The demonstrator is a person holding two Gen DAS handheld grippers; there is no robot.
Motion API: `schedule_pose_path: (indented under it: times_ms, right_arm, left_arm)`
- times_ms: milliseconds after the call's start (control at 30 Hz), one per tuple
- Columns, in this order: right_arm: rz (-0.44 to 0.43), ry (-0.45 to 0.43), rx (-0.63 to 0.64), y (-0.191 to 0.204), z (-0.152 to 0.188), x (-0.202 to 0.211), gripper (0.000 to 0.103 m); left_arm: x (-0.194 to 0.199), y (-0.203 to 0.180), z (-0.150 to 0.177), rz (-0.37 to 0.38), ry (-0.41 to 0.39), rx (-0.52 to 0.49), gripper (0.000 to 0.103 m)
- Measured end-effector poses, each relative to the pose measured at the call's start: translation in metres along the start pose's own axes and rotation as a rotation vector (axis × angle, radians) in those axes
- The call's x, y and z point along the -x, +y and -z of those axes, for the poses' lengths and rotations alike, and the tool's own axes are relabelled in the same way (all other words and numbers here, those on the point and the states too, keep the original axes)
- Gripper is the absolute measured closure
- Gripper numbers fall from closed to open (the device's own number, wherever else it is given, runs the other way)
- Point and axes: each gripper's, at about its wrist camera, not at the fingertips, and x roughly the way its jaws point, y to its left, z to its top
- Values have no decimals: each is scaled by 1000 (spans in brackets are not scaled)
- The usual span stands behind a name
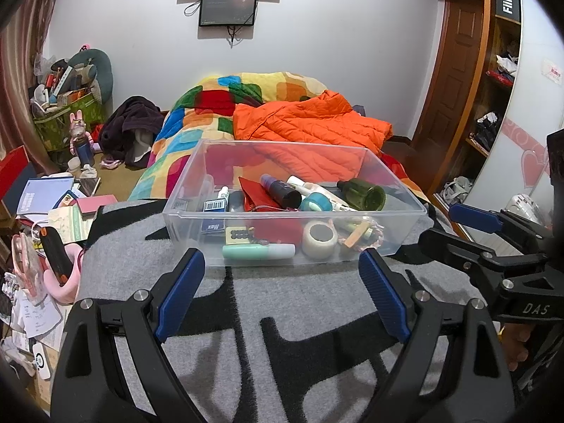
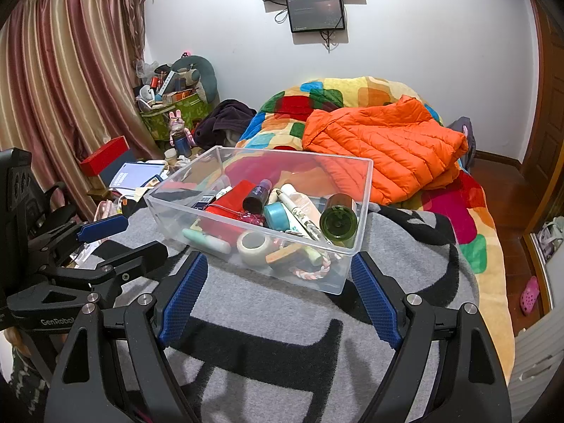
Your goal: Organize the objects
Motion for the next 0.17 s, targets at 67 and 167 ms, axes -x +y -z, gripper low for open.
schedule_pose_path:
  times_ms: [67,167]
  right_arm:
    - [1,1,2,0,0,0,21]
    - [0,1,1,0,0,0,21]
  left_arm:
    - [2,-1,0,4,-5,-4,13]
    - [3,-3,-1,7,-7,-12,13]
